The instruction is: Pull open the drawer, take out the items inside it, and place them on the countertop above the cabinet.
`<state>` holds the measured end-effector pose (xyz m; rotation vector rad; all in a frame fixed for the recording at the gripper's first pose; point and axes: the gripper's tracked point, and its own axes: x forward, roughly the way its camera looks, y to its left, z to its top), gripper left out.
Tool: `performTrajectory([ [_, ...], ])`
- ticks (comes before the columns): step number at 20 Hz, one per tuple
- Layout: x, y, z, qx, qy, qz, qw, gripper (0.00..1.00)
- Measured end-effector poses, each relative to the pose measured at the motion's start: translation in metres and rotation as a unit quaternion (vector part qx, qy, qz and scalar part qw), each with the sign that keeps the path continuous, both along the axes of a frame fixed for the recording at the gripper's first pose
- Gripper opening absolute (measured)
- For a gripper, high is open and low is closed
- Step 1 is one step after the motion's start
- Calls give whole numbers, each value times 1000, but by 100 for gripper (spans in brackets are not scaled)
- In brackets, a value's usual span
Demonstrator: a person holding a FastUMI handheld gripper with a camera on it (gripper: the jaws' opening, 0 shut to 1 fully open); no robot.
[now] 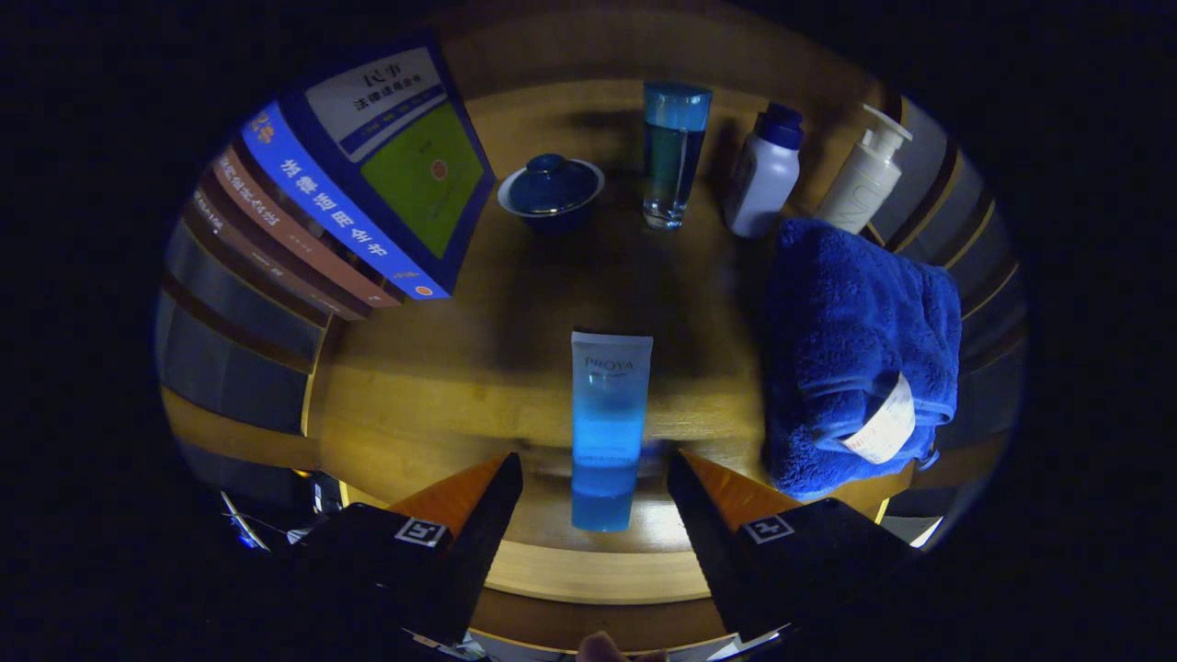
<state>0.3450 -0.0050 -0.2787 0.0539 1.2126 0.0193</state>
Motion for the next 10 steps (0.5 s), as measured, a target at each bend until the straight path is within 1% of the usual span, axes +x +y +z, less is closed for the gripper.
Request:
performTrajectory([
  [3, -8, 11, 24, 16, -54, 10, 998, 100],
  [5, -17, 18, 44, 20, -96, 25, 995, 100],
  [7, -29, 25, 67, 22, -144, 40, 989, 100],
  [10, -55, 38, 104, 28, -211, 58, 975, 100],
])
